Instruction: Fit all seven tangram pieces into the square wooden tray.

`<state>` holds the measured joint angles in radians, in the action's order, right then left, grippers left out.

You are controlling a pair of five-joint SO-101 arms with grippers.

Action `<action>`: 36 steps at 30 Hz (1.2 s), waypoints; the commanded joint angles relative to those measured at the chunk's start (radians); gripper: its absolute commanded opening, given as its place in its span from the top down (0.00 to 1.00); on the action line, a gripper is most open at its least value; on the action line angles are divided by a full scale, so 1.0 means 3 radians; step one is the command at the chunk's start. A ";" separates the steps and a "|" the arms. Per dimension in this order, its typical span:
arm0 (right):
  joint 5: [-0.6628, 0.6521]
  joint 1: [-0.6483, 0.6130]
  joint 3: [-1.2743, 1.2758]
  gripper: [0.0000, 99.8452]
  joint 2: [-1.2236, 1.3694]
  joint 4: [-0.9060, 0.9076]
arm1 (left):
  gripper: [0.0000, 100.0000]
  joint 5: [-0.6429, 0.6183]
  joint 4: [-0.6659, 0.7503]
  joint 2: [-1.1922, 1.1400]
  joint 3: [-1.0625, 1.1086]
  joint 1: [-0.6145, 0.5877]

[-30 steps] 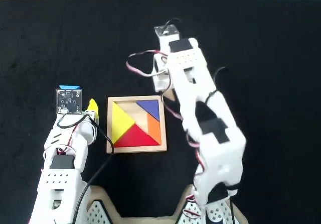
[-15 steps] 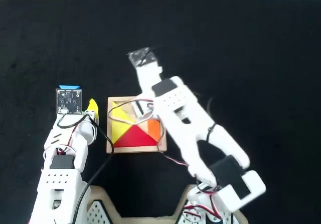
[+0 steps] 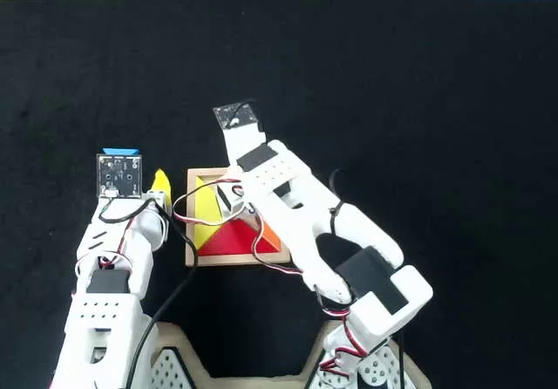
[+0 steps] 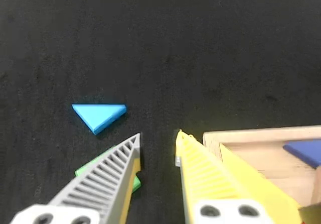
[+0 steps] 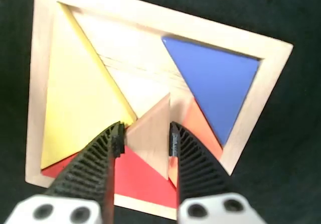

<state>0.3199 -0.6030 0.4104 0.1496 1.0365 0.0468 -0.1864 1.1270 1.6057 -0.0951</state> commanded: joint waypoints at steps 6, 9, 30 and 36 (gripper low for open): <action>0.0066 -0.0082 -0.0197 0.89 -0.0166 0.0051 | 0.88 0.0036 0.0164 0.0046 0.0008 0.0038; 0.0072 -0.0097 -0.0074 0.79 -0.0366 0.0031 | 0.88 0.0036 0.0164 0.0046 0.0008 0.0033; -0.0517 0.0107 -0.0054 0.96 -0.0335 -0.0690 | 0.88 0.0005 0.0164 0.0046 -0.0003 -0.0105; -0.0522 0.0118 -0.0442 0.99 0.0146 -0.0399 | 0.88 0.0005 0.0164 0.0046 -0.0003 -0.0110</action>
<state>0.1711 -0.5953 0.3782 0.1665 0.8707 0.0468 -0.1619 1.1270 1.6195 -0.1166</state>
